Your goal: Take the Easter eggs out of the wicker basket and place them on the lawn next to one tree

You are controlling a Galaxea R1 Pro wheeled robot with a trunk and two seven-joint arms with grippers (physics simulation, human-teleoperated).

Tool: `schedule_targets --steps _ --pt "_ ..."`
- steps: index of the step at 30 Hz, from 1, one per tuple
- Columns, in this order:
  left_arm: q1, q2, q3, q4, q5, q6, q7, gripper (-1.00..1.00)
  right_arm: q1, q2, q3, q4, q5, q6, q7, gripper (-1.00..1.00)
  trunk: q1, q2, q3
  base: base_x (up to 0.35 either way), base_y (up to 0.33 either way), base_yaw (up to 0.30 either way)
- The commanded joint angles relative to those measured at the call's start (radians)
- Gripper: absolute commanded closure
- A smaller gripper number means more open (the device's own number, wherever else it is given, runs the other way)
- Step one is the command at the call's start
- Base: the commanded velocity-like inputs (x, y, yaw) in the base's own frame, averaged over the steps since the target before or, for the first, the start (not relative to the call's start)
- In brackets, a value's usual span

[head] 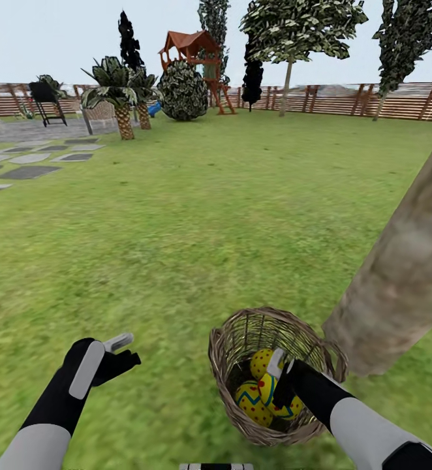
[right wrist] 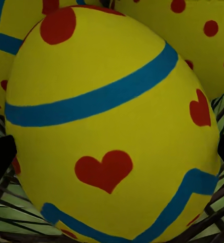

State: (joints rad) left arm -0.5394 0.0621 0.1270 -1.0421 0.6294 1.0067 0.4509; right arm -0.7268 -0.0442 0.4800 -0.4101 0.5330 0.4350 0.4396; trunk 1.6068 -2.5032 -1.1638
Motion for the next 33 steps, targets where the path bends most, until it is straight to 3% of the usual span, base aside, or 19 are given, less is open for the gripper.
schedule_targets --steps 1,10,11,28,33 --pt "-0.001 0.0 0.0 -0.001 0.013 0.003 0.009 -1.0 0.001 0.0 0.002 0.004 -0.014 0.01 0.011 -1.0 0.0 0.0 -0.001 0.0 0.0 0.0" --pt "-0.001 0.001 0.0 -0.001 0.015 0.003 0.009 -1.0 0.001 0.0 0.012 0.006 -0.009 0.01 0.011 -1.0 0.0 0.0 -0.005 0.0 0.0 0.0" --pt "-0.001 0.001 0.0 -0.001 0.015 0.003 0.009 -1.0 0.001 0.0 0.012 0.007 -0.008 0.01 0.011 1.0 0.0 0.0 -0.005 0.0 0.0 0.0" --pt "-0.001 0.001 0.001 -0.003 0.016 0.004 0.009 -1.0 0.001 0.001 0.014 0.007 -0.007 0.01 0.013 1.0 0.0 0.0 -0.005 0.0 0.0 0.0" --pt "-0.001 0.001 0.0 -0.004 0.036 0.005 0.011 -1.0 0.001 0.001 0.014 0.007 -0.007 0.01 0.013 1.0 0.0 0.0 -0.005 0.0 0.0 0.0"
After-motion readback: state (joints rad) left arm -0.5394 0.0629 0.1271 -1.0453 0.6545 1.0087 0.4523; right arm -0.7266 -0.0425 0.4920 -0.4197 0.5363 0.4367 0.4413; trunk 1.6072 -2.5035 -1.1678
